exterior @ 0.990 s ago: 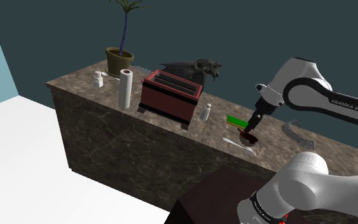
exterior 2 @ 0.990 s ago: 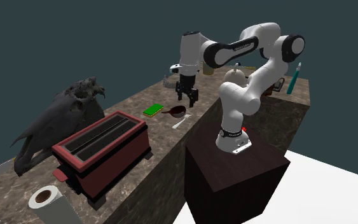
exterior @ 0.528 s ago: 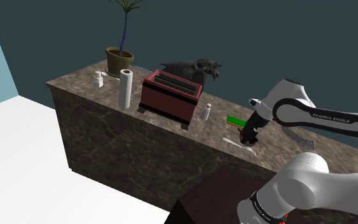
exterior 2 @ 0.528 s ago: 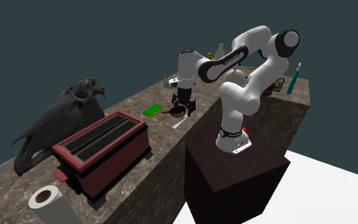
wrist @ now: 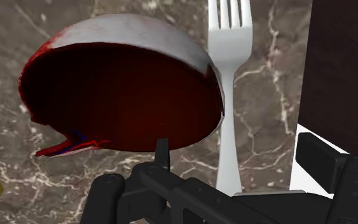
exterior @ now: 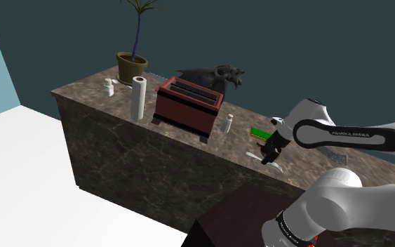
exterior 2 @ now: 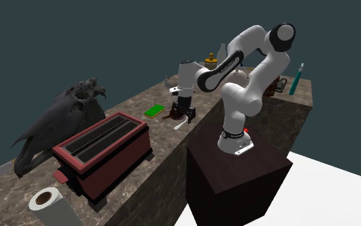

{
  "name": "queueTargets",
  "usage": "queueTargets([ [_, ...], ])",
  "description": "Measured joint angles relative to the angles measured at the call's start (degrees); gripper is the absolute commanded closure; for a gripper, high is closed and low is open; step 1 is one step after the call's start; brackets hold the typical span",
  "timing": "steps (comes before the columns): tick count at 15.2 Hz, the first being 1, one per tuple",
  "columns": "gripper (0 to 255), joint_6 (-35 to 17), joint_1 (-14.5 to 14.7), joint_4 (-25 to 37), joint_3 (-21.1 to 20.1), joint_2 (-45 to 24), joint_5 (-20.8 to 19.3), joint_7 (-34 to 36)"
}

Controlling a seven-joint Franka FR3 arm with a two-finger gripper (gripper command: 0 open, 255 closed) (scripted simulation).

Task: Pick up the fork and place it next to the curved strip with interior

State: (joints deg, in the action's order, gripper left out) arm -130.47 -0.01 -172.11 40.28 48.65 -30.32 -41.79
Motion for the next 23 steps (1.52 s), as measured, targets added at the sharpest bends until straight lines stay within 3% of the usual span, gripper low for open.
queueTargets([
  [2,0,-2.9,0.3,-0.7,1.1,-2.2,-0.8,0.1],
  [8,0,-3.7,0.4,-0.8,1.3,-2.7,-1.0,0.2],
  [9,255,-3.8,0.4,-0.8,1.3,-2.8,-1.0,0.2],
  [18,255,-5.6,-0.3,-0.9,1.3,-1.9,-1.4,-0.2],
  [23,255,-0.2,0.0,0.3,-0.6,0.2,0.6,0.0],
])
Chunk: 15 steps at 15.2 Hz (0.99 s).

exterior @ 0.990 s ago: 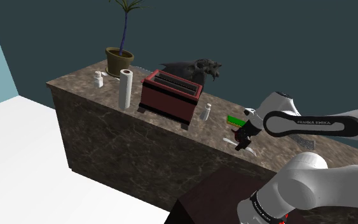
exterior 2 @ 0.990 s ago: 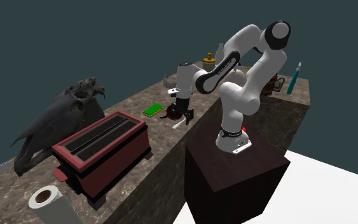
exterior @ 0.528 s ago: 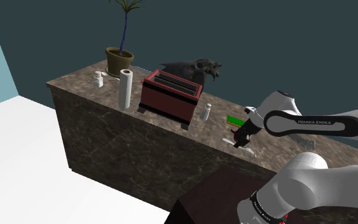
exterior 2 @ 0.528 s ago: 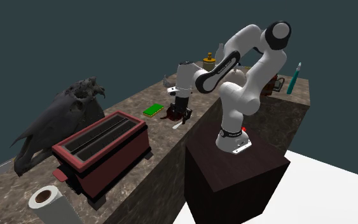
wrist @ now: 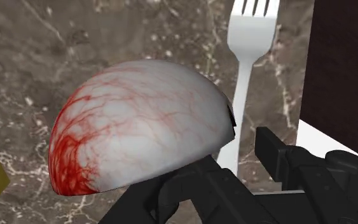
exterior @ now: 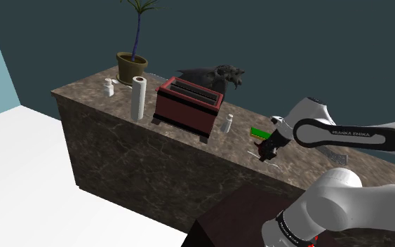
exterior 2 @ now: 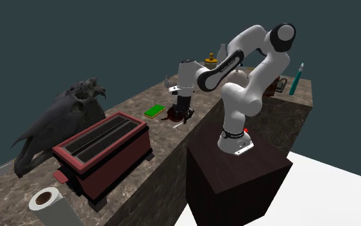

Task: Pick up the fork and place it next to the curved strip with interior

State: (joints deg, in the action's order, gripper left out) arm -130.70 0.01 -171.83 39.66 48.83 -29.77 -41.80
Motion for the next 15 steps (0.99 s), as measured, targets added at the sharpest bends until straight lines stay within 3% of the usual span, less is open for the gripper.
queueTargets([
  [5,255,6.0,0.2,1.9,-2.5,3.6,2.1,0.2],
  [6,0,6.0,0.2,1.9,-2.5,3.7,2.1,0.2],
  [7,0,6.0,0.2,1.9,-2.5,3.7,2.1,0.2],
  [10,0,12.6,1.9,8.3,1.9,-2.1,6.1,-2.3],
  [15,0,10.9,2.8,8.2,5.1,-6.2,6.4,-3.1],
])
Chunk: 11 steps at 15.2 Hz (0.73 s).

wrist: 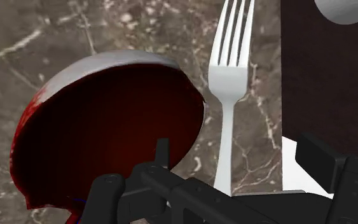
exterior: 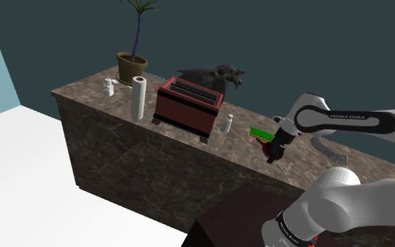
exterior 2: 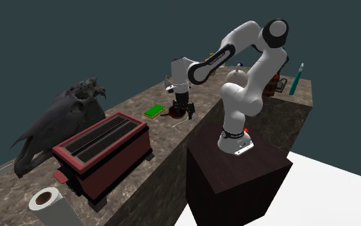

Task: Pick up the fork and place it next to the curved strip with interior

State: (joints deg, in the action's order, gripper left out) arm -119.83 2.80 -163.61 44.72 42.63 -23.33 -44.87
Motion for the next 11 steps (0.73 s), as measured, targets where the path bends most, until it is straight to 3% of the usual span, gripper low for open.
queueTargets([
  [3,0,-3.0,0.5,-1.3,1.3,-1.9,-0.5,-0.1],
  [9,0,-3.8,0.6,-1.6,1.6,-2.3,-0.6,-0.1],
  [10,255,-3.8,0.6,-1.6,1.6,-2.3,-0.6,-0.1],
  [11,255,-4.0,0.6,-1.2,1.6,-2.2,-0.7,-0.1],
])
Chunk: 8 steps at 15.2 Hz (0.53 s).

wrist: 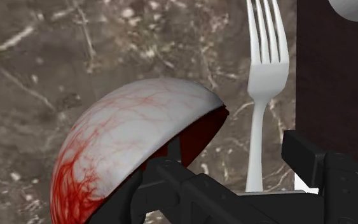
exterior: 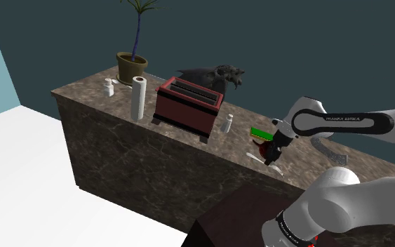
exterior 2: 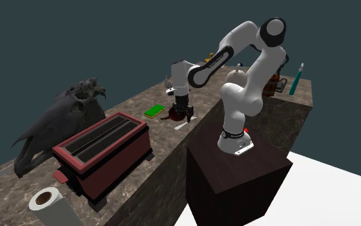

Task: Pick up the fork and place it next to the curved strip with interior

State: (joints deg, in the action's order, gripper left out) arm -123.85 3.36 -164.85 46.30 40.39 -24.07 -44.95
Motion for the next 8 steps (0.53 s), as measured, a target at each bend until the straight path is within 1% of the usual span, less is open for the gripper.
queueTargets([
  [8,255,0.1,0.1,0.3,-0.2,0.1,0.2,0.1],
])
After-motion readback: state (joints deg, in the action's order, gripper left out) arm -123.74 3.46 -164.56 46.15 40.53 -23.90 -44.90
